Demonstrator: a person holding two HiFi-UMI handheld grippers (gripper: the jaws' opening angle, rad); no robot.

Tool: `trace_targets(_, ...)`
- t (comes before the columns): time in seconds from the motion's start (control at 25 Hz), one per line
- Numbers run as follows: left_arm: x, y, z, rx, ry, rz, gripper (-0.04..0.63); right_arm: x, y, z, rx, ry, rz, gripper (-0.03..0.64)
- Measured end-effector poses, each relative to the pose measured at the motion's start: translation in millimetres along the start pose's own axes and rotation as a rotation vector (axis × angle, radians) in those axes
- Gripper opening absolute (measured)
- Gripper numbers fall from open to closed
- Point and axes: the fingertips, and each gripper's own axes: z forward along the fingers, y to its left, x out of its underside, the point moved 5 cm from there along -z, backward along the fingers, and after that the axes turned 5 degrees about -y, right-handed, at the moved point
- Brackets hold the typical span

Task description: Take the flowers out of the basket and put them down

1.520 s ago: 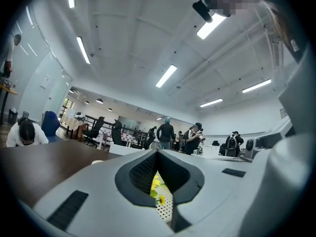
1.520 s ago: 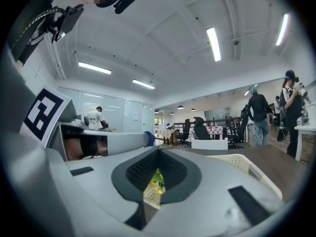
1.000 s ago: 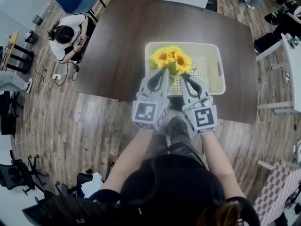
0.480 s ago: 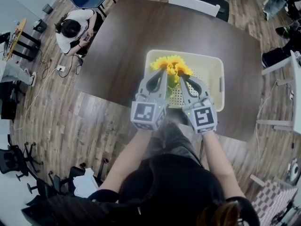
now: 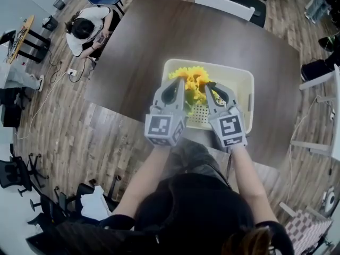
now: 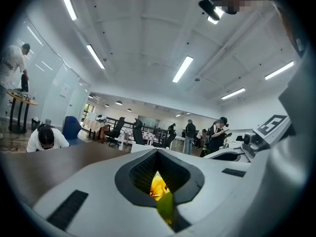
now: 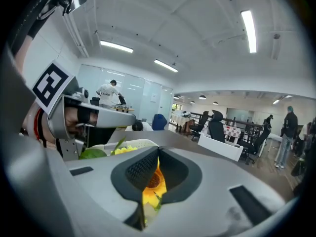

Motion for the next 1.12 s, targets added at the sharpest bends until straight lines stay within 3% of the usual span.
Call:
trace_targets(0.48, 7.3, 8.1, 5.9, -0.040, 0.014, 0.001, 0.011, 43.4, -16.0, 14.6, -0.028, 0.227, 0.120, 0.158)
trace_targets(0.68, 16.0, 6.0, 7.7, -0.021, 0.028, 0.025, 0.011, 54.1, -20.4, 18.6, -0.009, 0.276, 0.168, 0.161)
trace_targets(0.76, 19.1, 0.8, 9.5, 0.006, 0.031, 0.047, 0.011, 57.4, -24.3, 18.2, 0.010, 0.292, 0.200, 0.193)
trace_targets(0.92, 18.4, -9.5, 12.0, 0.044, 0.042, 0.086, 0.011, 61.2, -25.8, 17.7, 0.000, 0.313, 0.302, 0.196)
trace_targets(1.12, 24.0, -10.1, 13.6, 0.056, 0.050, 0.069, 0.011, 63.3, -22.9, 17.7, -0.035, 0.311, 0.443, 0.189)
